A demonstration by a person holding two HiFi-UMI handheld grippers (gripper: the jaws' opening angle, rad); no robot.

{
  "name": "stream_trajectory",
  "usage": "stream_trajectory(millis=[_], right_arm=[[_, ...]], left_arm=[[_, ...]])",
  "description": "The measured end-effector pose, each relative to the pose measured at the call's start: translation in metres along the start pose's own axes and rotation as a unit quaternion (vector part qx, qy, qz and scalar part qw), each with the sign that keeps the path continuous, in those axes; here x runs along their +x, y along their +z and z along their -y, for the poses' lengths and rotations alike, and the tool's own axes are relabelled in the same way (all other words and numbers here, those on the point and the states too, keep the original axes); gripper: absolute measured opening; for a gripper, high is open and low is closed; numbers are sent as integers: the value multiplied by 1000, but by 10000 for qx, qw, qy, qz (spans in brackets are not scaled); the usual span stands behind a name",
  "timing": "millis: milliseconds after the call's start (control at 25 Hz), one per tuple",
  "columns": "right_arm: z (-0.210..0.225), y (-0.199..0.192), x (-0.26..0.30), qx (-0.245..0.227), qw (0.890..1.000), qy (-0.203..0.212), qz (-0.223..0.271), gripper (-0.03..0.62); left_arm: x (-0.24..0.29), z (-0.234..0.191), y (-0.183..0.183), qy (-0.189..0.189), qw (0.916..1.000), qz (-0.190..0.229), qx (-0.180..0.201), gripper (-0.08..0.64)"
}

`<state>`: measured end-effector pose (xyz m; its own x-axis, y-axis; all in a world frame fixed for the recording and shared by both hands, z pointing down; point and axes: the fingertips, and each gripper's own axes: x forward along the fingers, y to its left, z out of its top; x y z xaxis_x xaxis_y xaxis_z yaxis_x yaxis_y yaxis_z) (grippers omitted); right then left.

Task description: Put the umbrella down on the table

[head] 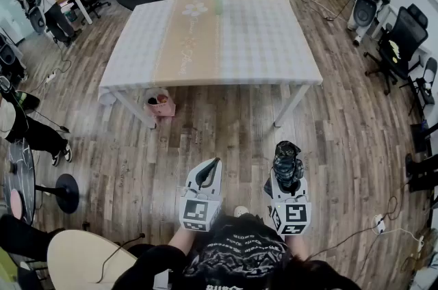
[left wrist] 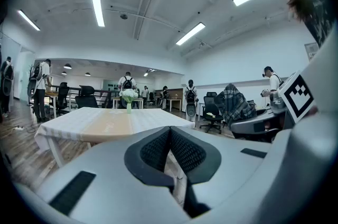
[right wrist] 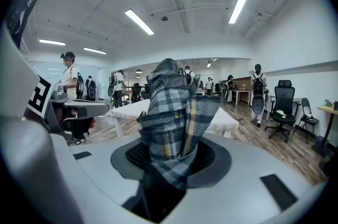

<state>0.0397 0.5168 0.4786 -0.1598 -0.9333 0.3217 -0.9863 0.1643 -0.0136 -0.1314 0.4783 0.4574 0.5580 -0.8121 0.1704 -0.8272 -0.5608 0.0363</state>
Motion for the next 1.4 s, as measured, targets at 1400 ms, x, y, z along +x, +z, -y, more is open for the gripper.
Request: stream_trajectory(millis=[1400], right_arm=[[25, 19, 151, 489, 9986, 155, 108, 183]], left_arm=[[122, -89, -10, -75, 9997, -206, -128, 19]])
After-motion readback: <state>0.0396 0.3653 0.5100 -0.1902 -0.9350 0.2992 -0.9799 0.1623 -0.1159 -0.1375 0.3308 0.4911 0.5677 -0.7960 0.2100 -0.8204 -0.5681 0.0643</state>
